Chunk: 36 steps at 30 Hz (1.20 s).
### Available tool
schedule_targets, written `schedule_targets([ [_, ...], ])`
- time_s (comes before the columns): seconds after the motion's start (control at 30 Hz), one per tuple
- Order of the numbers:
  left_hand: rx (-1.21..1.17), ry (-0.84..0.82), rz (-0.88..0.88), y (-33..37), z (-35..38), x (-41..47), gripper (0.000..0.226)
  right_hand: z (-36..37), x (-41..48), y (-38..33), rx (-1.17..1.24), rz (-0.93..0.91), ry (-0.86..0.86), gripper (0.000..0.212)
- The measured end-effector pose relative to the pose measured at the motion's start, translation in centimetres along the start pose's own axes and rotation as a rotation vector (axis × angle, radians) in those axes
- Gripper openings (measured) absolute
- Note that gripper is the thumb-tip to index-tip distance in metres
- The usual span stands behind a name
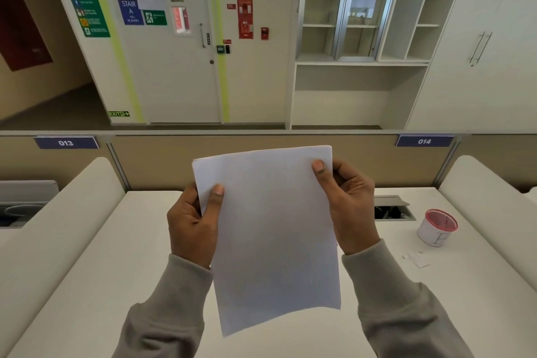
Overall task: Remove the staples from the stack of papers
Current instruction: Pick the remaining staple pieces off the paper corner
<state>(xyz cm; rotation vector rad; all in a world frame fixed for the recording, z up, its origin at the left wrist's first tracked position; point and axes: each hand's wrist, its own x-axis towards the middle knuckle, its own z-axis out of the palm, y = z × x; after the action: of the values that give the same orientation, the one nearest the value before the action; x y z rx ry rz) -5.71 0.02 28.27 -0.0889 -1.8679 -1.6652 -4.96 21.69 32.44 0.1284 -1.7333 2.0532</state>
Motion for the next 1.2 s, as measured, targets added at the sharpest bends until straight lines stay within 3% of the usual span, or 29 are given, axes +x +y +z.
schedule_targets([
  [0.07,-0.002,0.012,-0.017,-0.1,0.1,-0.1,0.010,0.0,-0.1,0.1,0.000,-0.001,0.015,0.019],
  [0.13,0.006,0.075,-0.028,0.2,0.4,-0.1,0.038,0.0,-0.2,0.2,-0.014,-0.012,0.031,0.019],
  [0.23,0.192,0.183,0.195,1.5,1.0,0.5,0.059,0.0,-0.4,0.4,-0.027,-0.030,0.037,0.018],
  [0.33,0.363,0.043,0.554,4.2,2.4,1.4,0.049,0.0,-0.7,0.7,-0.049,-0.055,0.020,0.015],
  [0.4,0.438,-0.141,0.673,6.0,3.9,1.6,0.042,0.1,-1.0,0.7,-0.056,-0.087,0.008,0.012],
  [0.53,0.468,-0.450,0.582,7.1,6.2,1.7,0.035,0.0,-1.3,0.8,-0.063,-0.157,-0.035,0.013],
  [0.67,0.405,-0.555,0.468,6.8,6.9,1.9,0.028,-0.5,-1.4,0.7,-0.068,-0.191,-0.036,0.016],
  [0.83,0.306,-0.589,0.295,5.8,6.8,2.0,0.028,-1.4,-1.3,0.7,-0.072,-0.179,-0.009,0.016],
  [1.03,0.294,-0.578,0.321,5.3,6.8,2.1,0.018,-1.8,-1.2,0.9,-0.097,-0.139,0.010,0.022],
  [1.2,0.302,-0.539,0.346,5.3,6.8,2.0,0.026,-2.0,-1.2,1.1,-0.123,-0.127,0.029,0.018],
])
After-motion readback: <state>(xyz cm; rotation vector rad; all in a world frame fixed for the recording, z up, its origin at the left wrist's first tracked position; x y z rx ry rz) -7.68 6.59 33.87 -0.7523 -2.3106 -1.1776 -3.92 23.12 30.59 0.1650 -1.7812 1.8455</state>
